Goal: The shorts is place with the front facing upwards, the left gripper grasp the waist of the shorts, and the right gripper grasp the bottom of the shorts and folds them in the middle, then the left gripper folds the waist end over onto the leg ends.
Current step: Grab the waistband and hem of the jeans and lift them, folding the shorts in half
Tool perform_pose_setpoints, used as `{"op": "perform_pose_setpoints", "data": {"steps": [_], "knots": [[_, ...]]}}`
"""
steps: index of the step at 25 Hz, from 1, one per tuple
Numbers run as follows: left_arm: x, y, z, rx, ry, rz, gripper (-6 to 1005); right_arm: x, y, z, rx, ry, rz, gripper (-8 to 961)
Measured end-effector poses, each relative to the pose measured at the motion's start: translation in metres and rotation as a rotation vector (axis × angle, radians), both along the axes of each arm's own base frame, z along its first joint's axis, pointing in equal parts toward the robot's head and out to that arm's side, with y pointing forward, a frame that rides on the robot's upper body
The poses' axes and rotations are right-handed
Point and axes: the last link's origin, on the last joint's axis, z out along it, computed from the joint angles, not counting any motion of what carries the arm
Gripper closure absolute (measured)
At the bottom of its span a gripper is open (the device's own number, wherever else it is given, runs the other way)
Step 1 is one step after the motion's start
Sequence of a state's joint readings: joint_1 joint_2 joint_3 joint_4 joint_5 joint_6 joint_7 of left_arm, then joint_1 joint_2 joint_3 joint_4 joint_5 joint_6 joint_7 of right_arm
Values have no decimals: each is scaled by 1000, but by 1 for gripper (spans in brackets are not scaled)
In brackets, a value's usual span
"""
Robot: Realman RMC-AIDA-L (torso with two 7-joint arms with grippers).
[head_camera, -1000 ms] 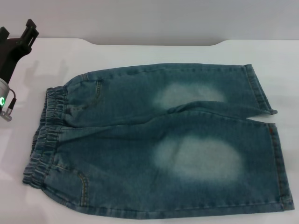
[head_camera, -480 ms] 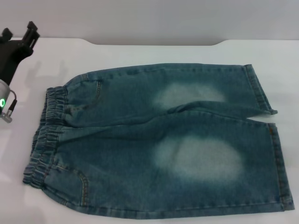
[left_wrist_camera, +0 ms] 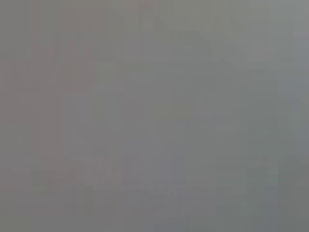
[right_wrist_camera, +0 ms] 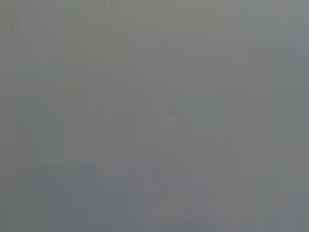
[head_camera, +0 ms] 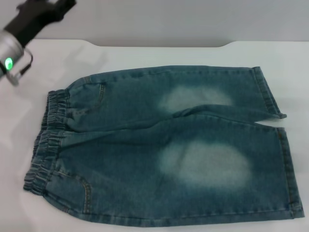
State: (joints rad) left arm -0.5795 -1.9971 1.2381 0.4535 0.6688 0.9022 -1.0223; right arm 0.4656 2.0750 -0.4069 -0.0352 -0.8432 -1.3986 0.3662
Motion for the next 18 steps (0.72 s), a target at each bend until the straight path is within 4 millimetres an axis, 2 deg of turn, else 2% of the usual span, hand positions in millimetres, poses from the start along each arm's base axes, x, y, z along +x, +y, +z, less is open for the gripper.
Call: {"op": "perform_pose_setpoints", "data": {"steps": [2,3,4,5,8,11,13,14,18], "knots": [[13,5,12,-76,-15,-41,236,3,-4,0,-5,-1,-8,512],[13,5,12,-76,-15,-41,236,5,-5,0,-9,-1,-12,512],[27,7,26,-178,-4,-89,236,8,-8,0,-13,-1,-18,512],[29,6,29,-204,0,-102,237,11,-11,0,-17,-1,-26,512],[45,-2,52,-368,14,-172,238,18,-17,1,-21,-2,-50,512],[50,-11,67,-489,41,-187,239,26,-22,4,-20,-15,-79,512],[50,-11,67,-489,41,-187,239,29,-23,7,-15,-24,-91,512],[51,-18,75,-565,101,-165,240,30,-24,9,-11,-27,-95,512],[30,-40,69,-709,254,-43,241,33,-24,13,-4,-44,-107,513]]}}
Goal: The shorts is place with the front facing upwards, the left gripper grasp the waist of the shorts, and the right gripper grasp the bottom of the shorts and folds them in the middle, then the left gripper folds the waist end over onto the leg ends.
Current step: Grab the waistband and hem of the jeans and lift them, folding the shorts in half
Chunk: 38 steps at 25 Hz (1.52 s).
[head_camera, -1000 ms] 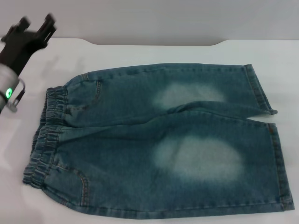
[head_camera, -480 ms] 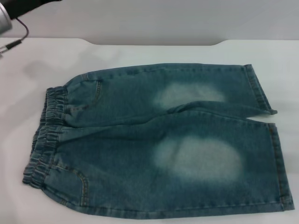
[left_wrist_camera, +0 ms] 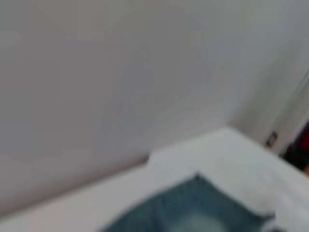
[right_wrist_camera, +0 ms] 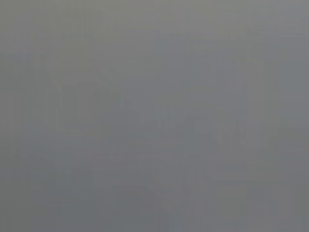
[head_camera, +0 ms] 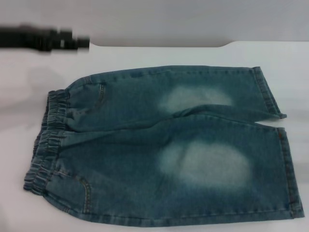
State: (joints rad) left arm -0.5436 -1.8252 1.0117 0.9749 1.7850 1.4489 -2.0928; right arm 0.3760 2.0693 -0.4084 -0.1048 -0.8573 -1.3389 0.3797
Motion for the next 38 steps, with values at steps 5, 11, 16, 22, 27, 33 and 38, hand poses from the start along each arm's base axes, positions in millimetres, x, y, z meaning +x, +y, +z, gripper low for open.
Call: {"op": "perform_pose_setpoints", "data": {"steps": [5,11,16,22,27,33,38], "knots": [[-28,-27,-10,-114,63,64,243,2,7,6,2,-19,-21,513],[-60,-61,4,-130,52,128,245,0,16,14,9,-43,-24,513],[-81,-87,21,-109,18,167,247,-1,21,18,15,-56,-23,513],[-95,-105,23,-111,14,221,249,-3,23,22,24,-68,-16,513],[-102,-108,14,-118,16,284,250,-3,23,23,26,-68,-17,513],[-115,-110,-6,-152,94,354,252,-3,23,23,27,-66,-14,513],[-123,-112,-16,-162,141,390,254,-4,23,23,29,-68,-10,514]]}}
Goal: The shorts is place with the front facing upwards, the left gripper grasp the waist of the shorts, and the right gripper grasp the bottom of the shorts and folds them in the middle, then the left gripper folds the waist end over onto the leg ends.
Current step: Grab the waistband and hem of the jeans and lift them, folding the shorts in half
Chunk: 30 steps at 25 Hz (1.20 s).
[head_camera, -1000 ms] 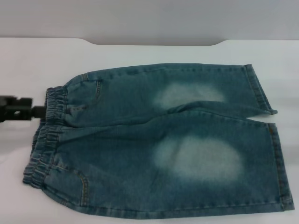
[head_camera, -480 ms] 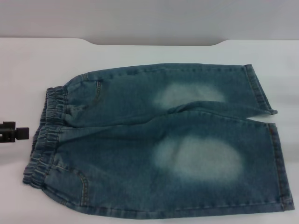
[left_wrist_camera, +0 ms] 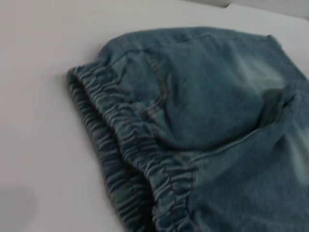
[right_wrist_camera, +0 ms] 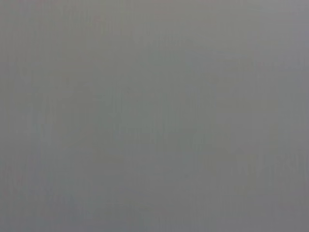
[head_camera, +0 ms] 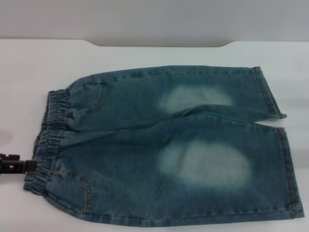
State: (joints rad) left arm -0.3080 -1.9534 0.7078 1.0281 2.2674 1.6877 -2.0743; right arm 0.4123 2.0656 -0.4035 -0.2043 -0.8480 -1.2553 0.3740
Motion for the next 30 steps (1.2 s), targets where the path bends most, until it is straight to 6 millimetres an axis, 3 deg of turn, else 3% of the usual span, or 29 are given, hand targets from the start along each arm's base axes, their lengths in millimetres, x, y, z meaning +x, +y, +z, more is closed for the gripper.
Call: {"op": "perform_pose_setpoints", "data": {"steps": [30], "knots": [[-4,1,-19,-59,22,19,355,-1,0,-2,6,19,0,512]]}}
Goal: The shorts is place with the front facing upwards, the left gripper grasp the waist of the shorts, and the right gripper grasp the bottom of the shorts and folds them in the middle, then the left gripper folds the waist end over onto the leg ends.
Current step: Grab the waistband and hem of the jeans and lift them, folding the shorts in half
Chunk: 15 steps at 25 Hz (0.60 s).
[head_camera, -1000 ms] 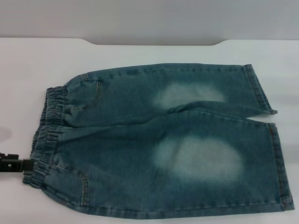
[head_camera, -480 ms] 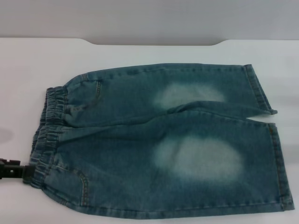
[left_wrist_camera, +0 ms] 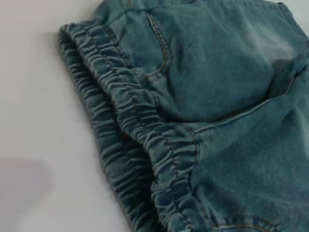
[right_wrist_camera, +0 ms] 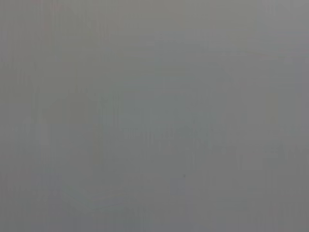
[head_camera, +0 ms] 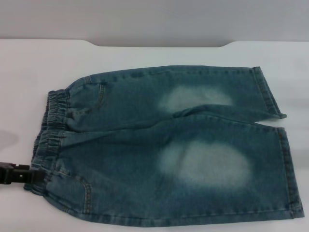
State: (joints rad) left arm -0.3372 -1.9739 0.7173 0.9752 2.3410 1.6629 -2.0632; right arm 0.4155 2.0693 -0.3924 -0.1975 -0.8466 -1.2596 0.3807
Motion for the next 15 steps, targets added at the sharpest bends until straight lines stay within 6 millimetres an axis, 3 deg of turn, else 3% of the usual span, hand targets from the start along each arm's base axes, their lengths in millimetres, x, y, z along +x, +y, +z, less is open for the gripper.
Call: {"op": "perform_pose_setpoints", "data": {"steps": [15], "knots": [[-1,2,-3,-33,26,15,388,2,-2,2,6,0,-8,512]]}}
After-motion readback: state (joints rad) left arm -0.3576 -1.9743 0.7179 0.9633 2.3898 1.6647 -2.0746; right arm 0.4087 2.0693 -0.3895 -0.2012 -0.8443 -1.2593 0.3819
